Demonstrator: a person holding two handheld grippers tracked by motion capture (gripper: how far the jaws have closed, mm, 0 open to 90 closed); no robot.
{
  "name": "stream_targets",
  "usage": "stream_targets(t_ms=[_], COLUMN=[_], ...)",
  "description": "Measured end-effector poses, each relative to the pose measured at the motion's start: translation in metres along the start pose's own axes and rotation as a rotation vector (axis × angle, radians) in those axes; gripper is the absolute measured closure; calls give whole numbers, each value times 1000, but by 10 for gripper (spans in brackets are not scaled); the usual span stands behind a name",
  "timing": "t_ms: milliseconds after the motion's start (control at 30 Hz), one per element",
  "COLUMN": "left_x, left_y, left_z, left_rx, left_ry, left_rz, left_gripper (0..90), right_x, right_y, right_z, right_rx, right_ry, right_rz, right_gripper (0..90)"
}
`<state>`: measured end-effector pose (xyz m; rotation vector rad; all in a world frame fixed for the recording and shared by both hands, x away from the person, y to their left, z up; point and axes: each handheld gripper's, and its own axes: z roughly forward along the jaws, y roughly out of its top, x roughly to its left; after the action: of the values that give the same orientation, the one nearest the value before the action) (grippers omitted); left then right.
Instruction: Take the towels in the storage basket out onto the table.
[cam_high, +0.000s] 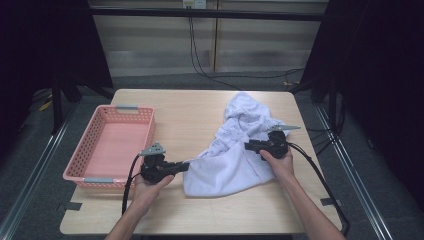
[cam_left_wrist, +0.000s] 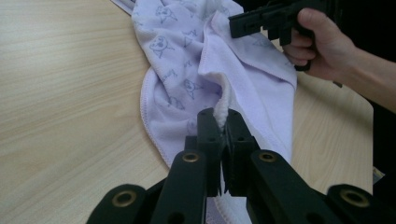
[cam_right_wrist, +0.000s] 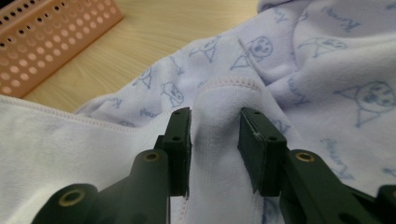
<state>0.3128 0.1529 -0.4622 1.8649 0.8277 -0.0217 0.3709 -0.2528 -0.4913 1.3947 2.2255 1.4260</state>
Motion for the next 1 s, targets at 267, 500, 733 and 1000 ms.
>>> stream_targets(t_ms=[267,500,733,1000], left_x=[1,4,7,5], left_y=[1,-1,-3,2], left_z=[-14,-12,-12,-18], left_rx=[-32,-27,-17,-48], left_ry=[0,15,33,41], left_rz=[-10,-13,-12,-8], left_gripper=[870,869,871,875], right_x=[12,18,14,9], right_y=[28,9,0,6], right_z=[-24,14,30,0], right_rx=[-38,89,120,30], right_ry=[16,-56,-119,-105], right_rz=[-64,-100,-138,-89], right_gripper=[746,661,653,873])
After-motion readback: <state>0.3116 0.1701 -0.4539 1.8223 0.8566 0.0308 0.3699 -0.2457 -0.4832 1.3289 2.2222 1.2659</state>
